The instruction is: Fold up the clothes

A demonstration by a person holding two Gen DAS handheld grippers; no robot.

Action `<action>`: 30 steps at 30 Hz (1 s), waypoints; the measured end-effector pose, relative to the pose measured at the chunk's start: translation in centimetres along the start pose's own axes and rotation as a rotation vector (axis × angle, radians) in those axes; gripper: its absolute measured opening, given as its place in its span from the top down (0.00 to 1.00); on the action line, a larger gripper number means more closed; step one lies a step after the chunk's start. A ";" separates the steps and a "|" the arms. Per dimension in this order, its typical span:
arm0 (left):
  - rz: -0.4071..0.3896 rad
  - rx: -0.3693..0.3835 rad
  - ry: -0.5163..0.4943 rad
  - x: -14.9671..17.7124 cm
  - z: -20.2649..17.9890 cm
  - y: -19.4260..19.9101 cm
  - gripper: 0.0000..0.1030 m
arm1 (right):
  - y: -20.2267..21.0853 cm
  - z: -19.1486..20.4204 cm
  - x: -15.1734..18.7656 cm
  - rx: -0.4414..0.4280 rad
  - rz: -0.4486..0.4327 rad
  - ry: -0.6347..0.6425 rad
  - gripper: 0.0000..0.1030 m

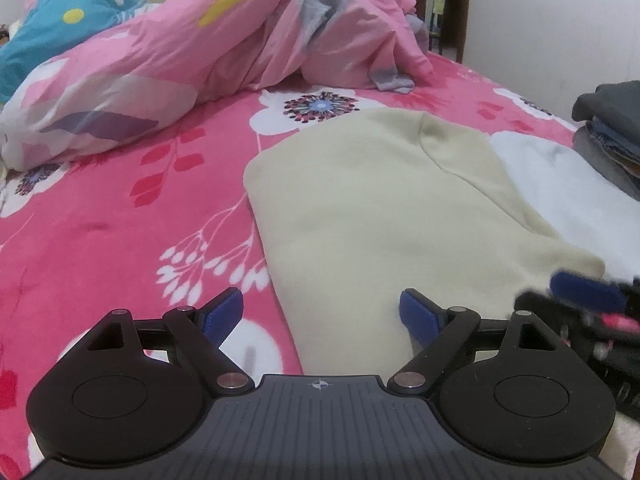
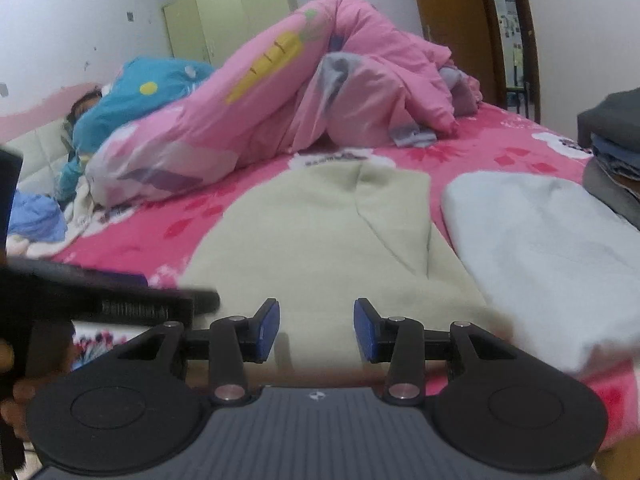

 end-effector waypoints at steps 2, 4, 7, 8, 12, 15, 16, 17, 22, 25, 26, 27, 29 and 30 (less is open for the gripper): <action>0.011 0.002 0.005 0.1 -0.1 0.0 0.16 | -0.6 -0.7 1.3 0.000 0.020 -0.013 0.55; 0.011 -0.002 0.003 0.2 -0.1 0.1 0.16 | -0.9 -1.0 2.0 -0.011 0.003 -0.012 0.53; 0.006 -0.011 -0.002 0.2 -0.3 0.2 0.16 | -0.7 -1.2 2.0 -0.023 -0.007 -0.029 0.51; 0.006 -0.013 -0.003 0.2 -0.3 0.2 0.16 | -0.7 -1.2 2.0 -0.026 -0.008 -0.031 0.50; 0.003 -0.020 -0.002 0.3 -0.3 0.4 0.15 | -0.5 -1.1 2.1 -0.024 -0.006 -0.043 0.42; 0.001 -0.023 -0.002 0.4 -0.3 0.5 0.14 | -0.1 -0.8 2.2 -0.021 0.002 -0.056 0.38; 0.001 -0.024 -0.001 0.4 -0.2 0.4 0.14 | 0.0 -0.6 2.3 -0.021 0.008 -0.055 0.37; 0.002 -0.024 0.000 0.4 -0.2 0.4 0.14 | 0.0 -0.4 2.4 -0.022 0.015 -0.051 0.37; 0.003 -0.025 0.002 0.5 -0.2 0.4 0.13 | -0.9 0.1 3.8 -0.050 0.070 -0.078 0.34; 0.003 -0.025 0.001 0.4 -0.1 0.3 0.12 | -1.2 0.3 3.9 -0.057 0.073 -0.082 0.23; 0.004 -0.026 0.001 0.4 -0.1 0.3 0.12 | -1.3 0.5 3.8 -0.065 0.076 -0.083 0.21; 0.004 -0.026 0.002 0.4 -0.1 0.3 0.12 | -1.4 0.6 3.8 -0.073 0.079 -0.083 0.15; 0.005 -0.027 0.002 0.5 -0.1 0.3 0.12 | -1.5 0.9 3.8 -0.088 0.083 -0.085 0.08; 0.004 -0.027 0.002 0.5 -0.1 0.3 0.12 | -1.6 1.0 3.8 -0.093 0.081 -0.088 0.05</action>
Point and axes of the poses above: each gripper's, at about its wrist camera, not at the fingertips, and y roughly against the way its jaws point, z to its left, x to its underside, the point moved 5 cm from there along -y, roughly the way its jaws point, and after that the axes turned 11 degrees about -x, right-handed, at the moved point
